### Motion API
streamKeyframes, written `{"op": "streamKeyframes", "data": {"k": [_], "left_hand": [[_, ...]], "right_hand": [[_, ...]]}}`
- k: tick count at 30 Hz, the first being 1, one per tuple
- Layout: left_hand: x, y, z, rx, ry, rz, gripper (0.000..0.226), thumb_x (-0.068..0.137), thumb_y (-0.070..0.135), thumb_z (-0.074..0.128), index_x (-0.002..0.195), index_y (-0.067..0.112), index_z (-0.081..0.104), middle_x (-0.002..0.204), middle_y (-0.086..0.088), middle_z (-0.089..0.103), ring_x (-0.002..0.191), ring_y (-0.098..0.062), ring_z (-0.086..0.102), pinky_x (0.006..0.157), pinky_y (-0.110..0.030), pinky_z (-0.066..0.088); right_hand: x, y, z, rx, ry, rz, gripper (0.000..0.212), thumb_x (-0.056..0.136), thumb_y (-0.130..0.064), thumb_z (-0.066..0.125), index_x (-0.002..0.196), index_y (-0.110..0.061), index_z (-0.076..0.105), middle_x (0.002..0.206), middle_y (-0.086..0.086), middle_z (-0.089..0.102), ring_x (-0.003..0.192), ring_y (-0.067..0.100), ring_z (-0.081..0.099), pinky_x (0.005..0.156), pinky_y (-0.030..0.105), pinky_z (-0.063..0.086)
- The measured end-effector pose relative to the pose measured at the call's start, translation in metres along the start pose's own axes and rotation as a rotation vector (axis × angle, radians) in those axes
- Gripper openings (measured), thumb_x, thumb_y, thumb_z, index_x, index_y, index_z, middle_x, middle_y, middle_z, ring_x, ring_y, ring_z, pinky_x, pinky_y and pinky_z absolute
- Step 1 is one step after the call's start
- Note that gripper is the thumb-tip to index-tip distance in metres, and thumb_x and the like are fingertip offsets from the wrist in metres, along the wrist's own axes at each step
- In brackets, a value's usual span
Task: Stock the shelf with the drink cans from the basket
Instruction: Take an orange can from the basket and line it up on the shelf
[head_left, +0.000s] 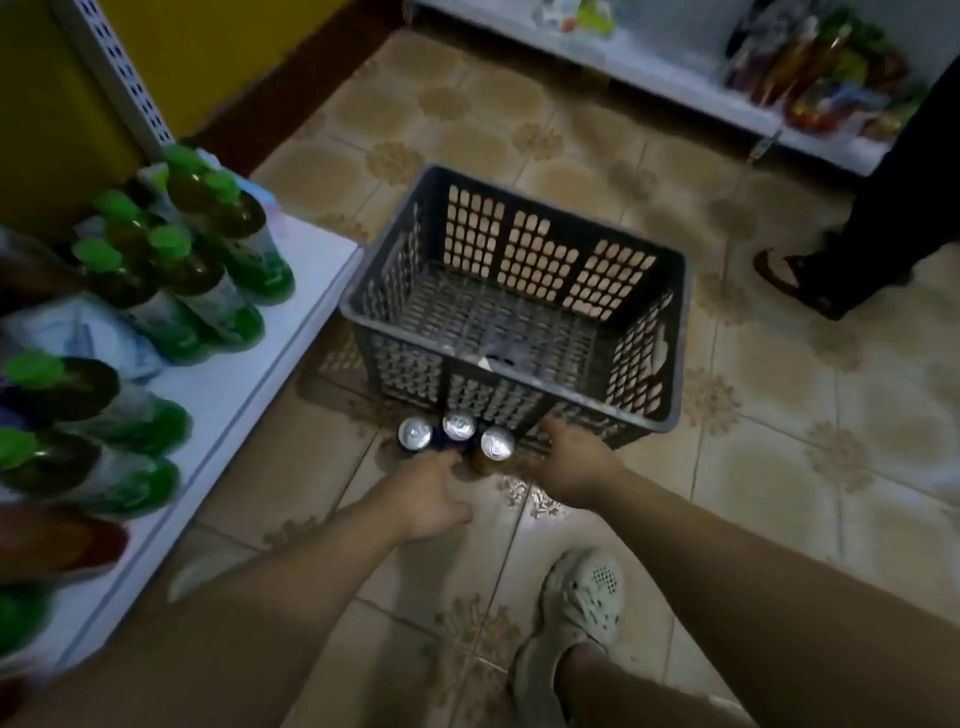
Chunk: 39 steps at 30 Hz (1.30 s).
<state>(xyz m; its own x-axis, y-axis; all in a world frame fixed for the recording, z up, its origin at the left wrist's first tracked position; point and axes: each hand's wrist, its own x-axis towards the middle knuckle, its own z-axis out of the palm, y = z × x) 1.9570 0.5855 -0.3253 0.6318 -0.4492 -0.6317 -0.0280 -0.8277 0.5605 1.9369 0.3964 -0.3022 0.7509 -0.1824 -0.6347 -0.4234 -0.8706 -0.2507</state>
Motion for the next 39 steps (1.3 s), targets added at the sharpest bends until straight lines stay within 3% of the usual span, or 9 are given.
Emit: {"op": "streamKeyframes", "data": {"k": [7,12,16,21,25,31,34,37,39], "left_hand": [[0.115,-0.04,0.04,-0.066,-0.051,-0.069,0.073,0.08,0.032,0.073,0.142,0.014,0.039,0.143,-0.008,0.042,0.129,-0.021,0.043,0.1,-0.024,0.034],[0.154,-0.07,0.065,-0.085,-0.096,-0.086,0.065,0.084,0.026,0.07,0.14,0.013,0.04,0.144,-0.006,0.043,0.131,-0.019,0.041,0.09,-0.015,0.029],[0.157,-0.085,0.072,-0.139,-0.123,-0.128,0.075,0.083,0.03,0.071,0.146,0.017,0.032,0.151,-0.005,0.035,0.136,-0.019,0.037,0.104,-0.025,0.031],[0.124,-0.069,0.048,-0.232,-0.078,-0.096,0.075,0.079,0.026,0.075,0.144,0.02,0.036,0.143,0.004,0.043,0.131,-0.016,0.042,0.099,-0.025,0.035],[0.072,-0.034,0.011,-0.381,-0.021,-0.019,0.069,0.072,0.016,0.08,0.132,0.021,0.044,0.123,0.013,0.049,0.121,-0.005,0.045,0.101,-0.023,0.035],[-0.039,0.016,-0.06,-0.459,0.105,0.129,0.073,0.065,0.017,0.084,0.123,0.032,0.041,0.115,0.008,0.061,0.109,-0.012,0.06,0.1,-0.037,0.047],[-0.103,0.041,-0.098,-0.509,0.219,0.208,0.08,0.069,0.012,0.083,0.132,0.027,0.037,0.116,0.008,0.061,0.105,-0.007,0.059,0.095,-0.029,0.049],[-0.169,0.062,-0.135,-0.495,0.384,0.293,0.068,0.071,0.01,0.081,0.124,0.024,0.041,0.106,0.011,0.061,0.086,0.011,0.058,0.076,-0.008,0.048],[-0.211,0.07,-0.157,-0.498,0.482,0.331,0.066,0.07,0.01,0.082,0.122,0.024,0.043,0.103,0.009,0.063,0.084,0.01,0.059,0.073,-0.007,0.048]], "right_hand": [[0.125,0.039,0.079,0.115,-0.059,0.08,0.069,0.083,-0.05,0.062,0.137,-0.014,0.04,0.135,0.019,0.05,0.119,0.034,0.053,0.091,0.034,0.043],[0.171,0.042,0.133,0.217,-0.078,0.143,0.084,0.083,-0.043,0.067,0.147,-0.016,0.02,0.137,0.016,0.049,0.122,0.034,0.051,0.088,0.033,0.04],[0.175,0.037,0.146,0.303,0.042,0.175,0.077,0.08,-0.047,0.07,0.138,-0.017,0.029,0.124,0.016,0.059,0.112,0.036,0.057,0.087,0.038,0.048],[0.119,0.029,0.112,0.388,0.119,0.06,0.062,0.076,-0.043,0.073,0.125,-0.019,0.045,0.118,0.006,0.062,0.108,0.029,0.058,0.084,0.035,0.048],[0.053,0.003,0.06,0.556,0.227,-0.043,0.043,0.075,-0.042,0.074,0.106,-0.031,0.046,0.093,-0.019,0.055,0.089,0.009,0.057,0.076,0.03,0.048],[-0.049,-0.065,-0.031,0.697,0.353,-0.241,0.04,0.078,-0.046,0.07,0.108,-0.032,0.047,0.094,-0.017,0.054,0.09,0.004,0.056,0.075,0.029,0.05],[-0.105,-0.105,-0.076,0.704,0.437,-0.361,0.036,0.078,-0.05,0.068,0.104,-0.034,0.05,0.095,-0.016,0.056,0.09,0.003,0.056,0.071,0.026,0.048],[-0.164,-0.148,-0.117,0.691,0.526,-0.483,0.028,0.078,-0.052,0.068,0.094,-0.036,0.051,0.089,-0.017,0.056,0.083,0.0,0.054,0.067,0.024,0.044],[-0.201,-0.178,-0.138,0.699,0.558,-0.562,0.028,0.078,-0.054,0.067,0.091,-0.036,0.05,0.088,-0.016,0.058,0.083,0.001,0.056,0.067,0.025,0.045]]}}
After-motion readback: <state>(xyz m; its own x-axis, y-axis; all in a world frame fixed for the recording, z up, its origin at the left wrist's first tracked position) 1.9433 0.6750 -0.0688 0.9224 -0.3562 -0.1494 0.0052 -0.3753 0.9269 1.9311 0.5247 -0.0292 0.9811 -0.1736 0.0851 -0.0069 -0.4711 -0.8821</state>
